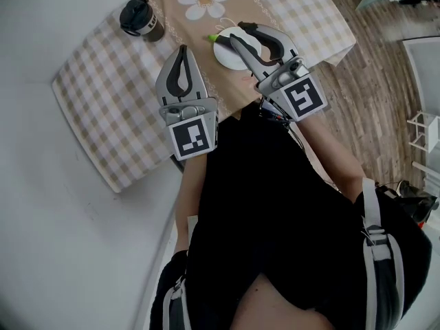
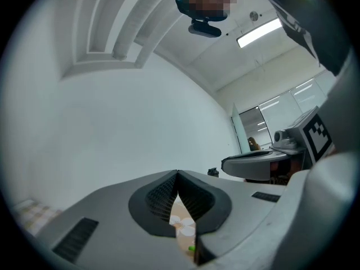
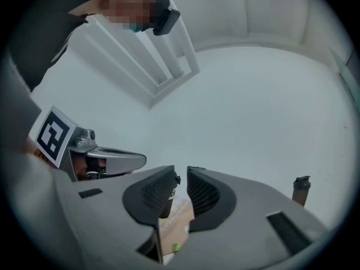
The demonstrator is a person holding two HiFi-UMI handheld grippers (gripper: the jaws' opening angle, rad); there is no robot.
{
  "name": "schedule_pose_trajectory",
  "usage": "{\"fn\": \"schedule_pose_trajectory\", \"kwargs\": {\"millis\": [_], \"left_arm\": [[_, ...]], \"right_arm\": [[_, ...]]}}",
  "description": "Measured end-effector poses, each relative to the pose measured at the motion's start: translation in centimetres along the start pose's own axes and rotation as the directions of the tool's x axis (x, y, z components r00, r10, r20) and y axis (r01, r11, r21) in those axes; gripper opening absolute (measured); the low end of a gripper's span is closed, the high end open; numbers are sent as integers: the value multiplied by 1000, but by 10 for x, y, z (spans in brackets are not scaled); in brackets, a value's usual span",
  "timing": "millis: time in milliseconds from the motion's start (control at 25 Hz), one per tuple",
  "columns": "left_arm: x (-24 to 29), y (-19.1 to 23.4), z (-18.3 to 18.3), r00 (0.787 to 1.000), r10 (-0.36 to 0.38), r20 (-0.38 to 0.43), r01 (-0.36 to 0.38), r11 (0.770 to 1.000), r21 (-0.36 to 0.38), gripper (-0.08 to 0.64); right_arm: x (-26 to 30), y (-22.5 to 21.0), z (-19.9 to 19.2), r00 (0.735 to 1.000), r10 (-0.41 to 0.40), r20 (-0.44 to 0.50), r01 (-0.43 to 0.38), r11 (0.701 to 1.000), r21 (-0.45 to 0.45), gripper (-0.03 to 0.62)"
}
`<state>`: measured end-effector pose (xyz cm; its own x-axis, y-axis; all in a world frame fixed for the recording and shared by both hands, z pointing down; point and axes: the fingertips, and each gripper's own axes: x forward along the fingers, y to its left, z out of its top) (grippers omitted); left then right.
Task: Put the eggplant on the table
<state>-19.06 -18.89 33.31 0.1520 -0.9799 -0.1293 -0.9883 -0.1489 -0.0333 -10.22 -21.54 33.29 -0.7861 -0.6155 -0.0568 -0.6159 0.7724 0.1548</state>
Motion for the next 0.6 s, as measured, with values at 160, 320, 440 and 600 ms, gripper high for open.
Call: {"fn": "schedule_pose_trajectory", "kwargs": {"millis": [160,320,440,600], "left_arm": [[-3,2,-8,1000,22,-11,-22,1000,4,-8],[-4,4,-17,999,46,-24,-46,999,5,-8],[-3,-2,-25,998,41,-44,-40,999,3,-8],[-3,-8,-31,999,31,-43,-30,999,13,-8]], "right_arm": [[0,5,-10,1000,-23,-12,23,1000,9,17],[4,13,-19,1000,7,-28,-7,1000,20,8],[3,18,-27,998,25,-51,-25,1000,2,8],[2,17,-37,998,26,-58,-25,1000,7,7]]}}
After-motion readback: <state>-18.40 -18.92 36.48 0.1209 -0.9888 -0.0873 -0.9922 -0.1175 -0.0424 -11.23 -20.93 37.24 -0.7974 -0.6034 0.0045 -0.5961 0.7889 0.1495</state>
